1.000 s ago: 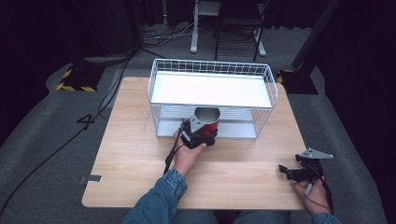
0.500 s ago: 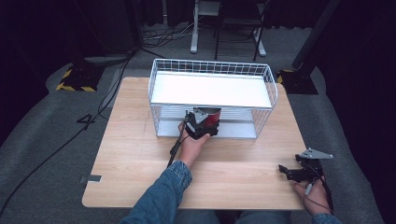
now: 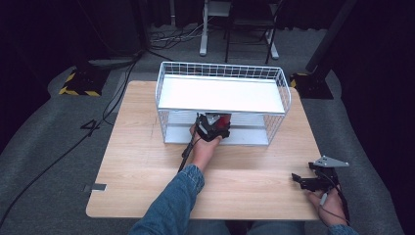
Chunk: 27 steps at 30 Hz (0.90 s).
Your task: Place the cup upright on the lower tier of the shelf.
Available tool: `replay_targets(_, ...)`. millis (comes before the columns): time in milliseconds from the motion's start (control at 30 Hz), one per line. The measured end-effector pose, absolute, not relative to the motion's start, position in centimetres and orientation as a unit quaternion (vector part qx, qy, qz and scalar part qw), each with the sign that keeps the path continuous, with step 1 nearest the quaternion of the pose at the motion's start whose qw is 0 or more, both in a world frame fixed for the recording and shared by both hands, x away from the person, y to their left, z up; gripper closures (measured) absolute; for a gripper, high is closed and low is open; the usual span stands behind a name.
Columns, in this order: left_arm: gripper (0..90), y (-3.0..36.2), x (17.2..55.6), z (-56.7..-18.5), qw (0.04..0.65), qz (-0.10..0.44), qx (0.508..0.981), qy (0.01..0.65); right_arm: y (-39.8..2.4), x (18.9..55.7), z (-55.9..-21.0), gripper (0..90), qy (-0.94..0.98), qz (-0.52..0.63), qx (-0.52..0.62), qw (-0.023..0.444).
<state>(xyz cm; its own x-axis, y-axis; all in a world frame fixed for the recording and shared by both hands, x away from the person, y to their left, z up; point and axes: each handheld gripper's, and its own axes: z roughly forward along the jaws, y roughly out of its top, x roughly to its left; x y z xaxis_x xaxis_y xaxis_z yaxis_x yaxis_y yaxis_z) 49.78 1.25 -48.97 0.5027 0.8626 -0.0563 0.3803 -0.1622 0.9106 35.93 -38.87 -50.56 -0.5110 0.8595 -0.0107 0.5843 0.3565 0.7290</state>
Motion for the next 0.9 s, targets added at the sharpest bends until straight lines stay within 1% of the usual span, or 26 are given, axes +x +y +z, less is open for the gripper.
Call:
replay_targets(33,15.3,1.7,50.1,-48.8,0.469,0.267,0.742,0.399,-38.9,35.9,-50.6,8.2,0.799,0.343,0.452,0.2)
replay_targets(67,15.3,1.2,50.0,-49.0,0.49,0.23,0.732,0.414,-38.9,35.9,-50.6,8.2,0.799,0.343,0.452,0.201)
replay_targets(133,15.1,1.2,49.7,-48.9,0.479,0.248,0.721,0.436,-38.9,35.9,-50.6,8.2,0.799,0.343,0.452,0.2)
replay_targets(167,14.9,1.4,50.1,-49.0,0.488,0.231,0.737,0.406,-38.9,35.9,-50.6,8.2,0.799,0.343,0.452,0.201)
replay_targets(200,14.8,1.4,50.0,-49.0,0.481,0.239,0.735,0.413,-38.9,35.9,-50.6,8.2,0.799,0.343,0.452,0.2)
replay_targets(233,14.9,1.2,49.8,-49.0,0.475,0.253,0.723,0.433,-38.9,35.9,-50.6,8.2,0.799,0.343,0.452,0.2)
replay_targets(267,14.8,1.2,49.8,-49.0,0.475,0.253,0.723,0.433,-38.9,35.9,-50.6,8.2,0.799,0.343,0.452,0.2)
replay_targets(367,14.7,1.3,49.8,-49.1,0.472,0.237,0.731,0.431,-38.9,35.9,-50.6,8.2,0.799,0.343,0.452,0.2)
replay_targets(400,14.7,1.5,50.0,-49.0,0.473,0.232,0.742,0.416,-38.9,35.9,-50.6,8.2,0.799,0.343,0.452,0.2)
replay_targets(433,14.7,1.5,49.8,-49.1,0.472,0.227,0.74,0.422,-38.9,35.9,-50.6,8.2,0.799,0.343,0.452,0.2)
replay_targets(467,14.7,1.5,49.8,-49.1,0.472,0.227,0.74,0.422,-38.9,35.9,-50.6,8.2,0.799,0.343,0.452,0.2)
replay_targets(500,15.0,1.4,49.5,-49.1,0.463,0.232,0.734,0.44,-38.9,35.9,-50.6,8.3,0.799,0.343,0.452,0.2)
replay_targets(600,15.0,1.9,49.2,-49.1,0.463,0.22,0.742,0.431,-38.9,35.9,-50.6,8.8,0.799,0.344,0.451,0.2)
replay_targets(733,14.8,2.3,48.8,-49.0,0.464,0.219,0.742,0.432,-38.9,35.9,-50.6,8.8,0.799,0.344,0.45,0.2)
replay_targets(900,15.1,3.4,47.3,-47.9,0.472,0.222,0.738,0.428,-38.8,35.9,-50.6,8.5,0.8,0.344,0.45,0.199)
